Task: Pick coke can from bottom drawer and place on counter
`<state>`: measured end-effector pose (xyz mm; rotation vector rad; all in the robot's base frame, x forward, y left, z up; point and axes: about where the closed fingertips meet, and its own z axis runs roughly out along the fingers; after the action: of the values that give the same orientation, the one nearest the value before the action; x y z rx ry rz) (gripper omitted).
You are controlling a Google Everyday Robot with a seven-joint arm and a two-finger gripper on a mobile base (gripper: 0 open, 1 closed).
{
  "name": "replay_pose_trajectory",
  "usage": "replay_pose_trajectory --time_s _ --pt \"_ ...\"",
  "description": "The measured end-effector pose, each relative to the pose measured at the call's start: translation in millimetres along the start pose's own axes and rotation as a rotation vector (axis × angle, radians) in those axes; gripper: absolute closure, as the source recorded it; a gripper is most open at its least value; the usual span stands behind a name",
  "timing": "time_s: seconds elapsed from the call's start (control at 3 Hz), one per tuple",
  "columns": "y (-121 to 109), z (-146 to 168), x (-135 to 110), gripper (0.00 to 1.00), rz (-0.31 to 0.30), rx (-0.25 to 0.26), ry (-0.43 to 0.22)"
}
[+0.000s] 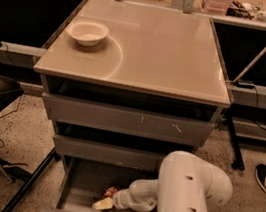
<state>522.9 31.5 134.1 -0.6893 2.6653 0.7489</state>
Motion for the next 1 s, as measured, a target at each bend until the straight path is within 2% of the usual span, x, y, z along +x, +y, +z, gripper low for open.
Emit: replay_pose_trajectory --time_s 0.33,0.67,1.0 --pt "-6.0 7.9 5.3 0.00 0.158 -0.023 0.043" --pt "-5.9 7.8 5.2 0.00 0.158 -0.023 0.043" --pt "-5.8 7.8 5.2 0.19 0.158 -0.023 0.043"
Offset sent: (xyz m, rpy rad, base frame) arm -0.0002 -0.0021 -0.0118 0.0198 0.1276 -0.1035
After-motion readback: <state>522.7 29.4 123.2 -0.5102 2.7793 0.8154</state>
